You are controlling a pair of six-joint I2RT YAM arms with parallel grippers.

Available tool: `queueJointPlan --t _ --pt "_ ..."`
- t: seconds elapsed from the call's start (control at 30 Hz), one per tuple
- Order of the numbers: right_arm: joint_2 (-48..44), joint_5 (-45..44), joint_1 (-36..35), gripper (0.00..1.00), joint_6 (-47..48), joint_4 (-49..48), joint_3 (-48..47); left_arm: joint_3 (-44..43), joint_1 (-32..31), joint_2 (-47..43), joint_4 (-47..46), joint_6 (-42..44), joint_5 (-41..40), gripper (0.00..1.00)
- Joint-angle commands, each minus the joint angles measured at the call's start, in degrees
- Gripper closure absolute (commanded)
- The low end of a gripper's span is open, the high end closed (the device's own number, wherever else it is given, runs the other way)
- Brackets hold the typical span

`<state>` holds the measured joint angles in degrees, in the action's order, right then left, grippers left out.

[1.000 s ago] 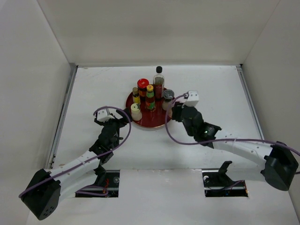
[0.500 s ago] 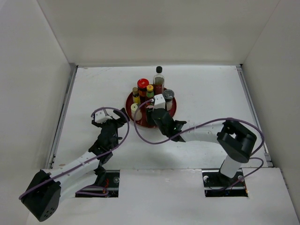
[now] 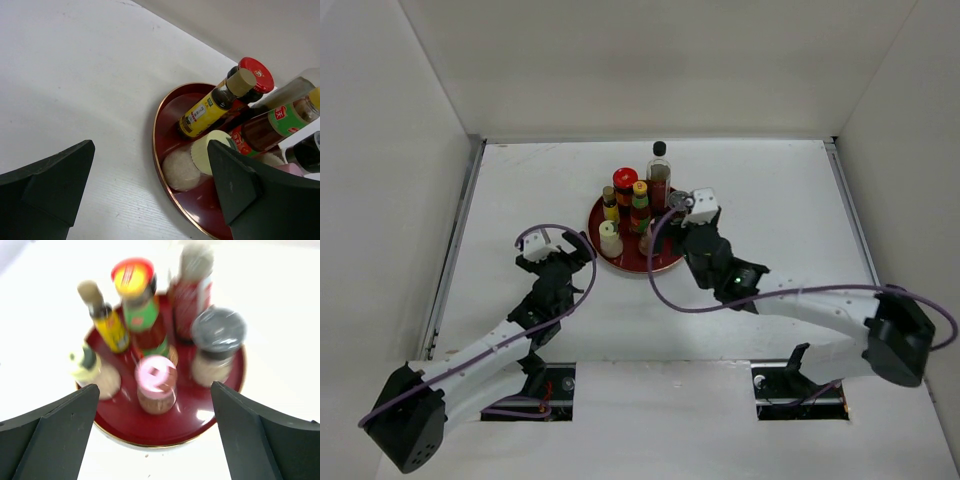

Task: Organize the condiment bottles

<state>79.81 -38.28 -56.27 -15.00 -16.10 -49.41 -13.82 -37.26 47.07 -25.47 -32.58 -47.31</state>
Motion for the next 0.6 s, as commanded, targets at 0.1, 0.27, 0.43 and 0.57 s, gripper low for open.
queueJointPlan --t 0.1,0.27,0.43,0.57 --pt "-12.1 -7.6 0.1 0.00 -1.9 5.3 5.5 -5.7 -2.4 -0.8 7.2 -3.5 -0.9 0.00" --pt "-18.0 -10.8 0.8 0.00 -3.4 10.5 7.1 -7.5 -4.4 -1.4 10.0 -3.5 -0.6 0.00" --pt "-25.1 -11.0 3.2 0.00 -6.3 11.7 10.9 -5.8 -7.8 -3.6 10.8 -3.5 -0.5 0.00" --pt "-28.2 -9.5 6.6 0.00 -6.7 13.3 12.9 -5.9 -10.9 -6.1 12.8 -3.2 -1.1 0.00"
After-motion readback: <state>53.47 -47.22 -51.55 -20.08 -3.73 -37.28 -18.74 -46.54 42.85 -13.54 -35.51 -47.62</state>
